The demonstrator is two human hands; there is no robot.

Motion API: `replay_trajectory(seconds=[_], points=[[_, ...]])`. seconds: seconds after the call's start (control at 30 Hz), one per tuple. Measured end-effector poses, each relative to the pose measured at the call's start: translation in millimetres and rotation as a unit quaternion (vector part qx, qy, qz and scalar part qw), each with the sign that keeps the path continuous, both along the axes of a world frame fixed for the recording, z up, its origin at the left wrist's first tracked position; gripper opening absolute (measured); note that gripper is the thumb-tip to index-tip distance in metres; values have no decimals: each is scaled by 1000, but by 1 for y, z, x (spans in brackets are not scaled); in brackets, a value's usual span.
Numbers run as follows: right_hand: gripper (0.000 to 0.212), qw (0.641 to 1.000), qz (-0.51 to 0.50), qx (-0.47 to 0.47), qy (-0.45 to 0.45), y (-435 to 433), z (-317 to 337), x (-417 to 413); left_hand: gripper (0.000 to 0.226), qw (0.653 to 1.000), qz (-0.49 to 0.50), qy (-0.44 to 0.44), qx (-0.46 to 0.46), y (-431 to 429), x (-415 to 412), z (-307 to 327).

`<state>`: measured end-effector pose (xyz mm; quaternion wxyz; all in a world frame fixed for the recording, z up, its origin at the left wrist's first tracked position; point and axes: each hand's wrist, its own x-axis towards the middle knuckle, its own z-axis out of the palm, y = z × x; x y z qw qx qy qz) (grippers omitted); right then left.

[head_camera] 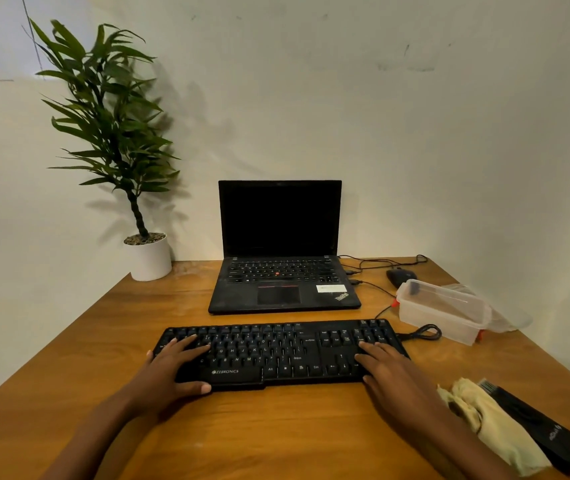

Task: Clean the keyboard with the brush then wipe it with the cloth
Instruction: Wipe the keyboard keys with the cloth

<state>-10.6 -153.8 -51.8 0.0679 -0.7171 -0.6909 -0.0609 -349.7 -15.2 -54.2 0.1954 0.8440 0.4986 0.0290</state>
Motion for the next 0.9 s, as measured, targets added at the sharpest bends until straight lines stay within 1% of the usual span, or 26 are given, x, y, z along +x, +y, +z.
replay_trajectory(seconds=[0.1,0.17,0.47,0.6,0.9], points=[[45,1000,-3,-5,-7,16,2,7,84,999,12,8,31,13,11,-2],[45,1000,-5,-10,-7,24,3,11,76,999,18,5,40,23,16,-5],[46,1000,3,-27,-12,47,8,25,76,999,15,-1,39,45,32,-6],[46,999,9,-33,-15,48,8,27,76,998,13,9,53,44,31,-8],[46,999,11,-34,-17,48,11,27,75,998,18,-6,57,44,30,-12]])
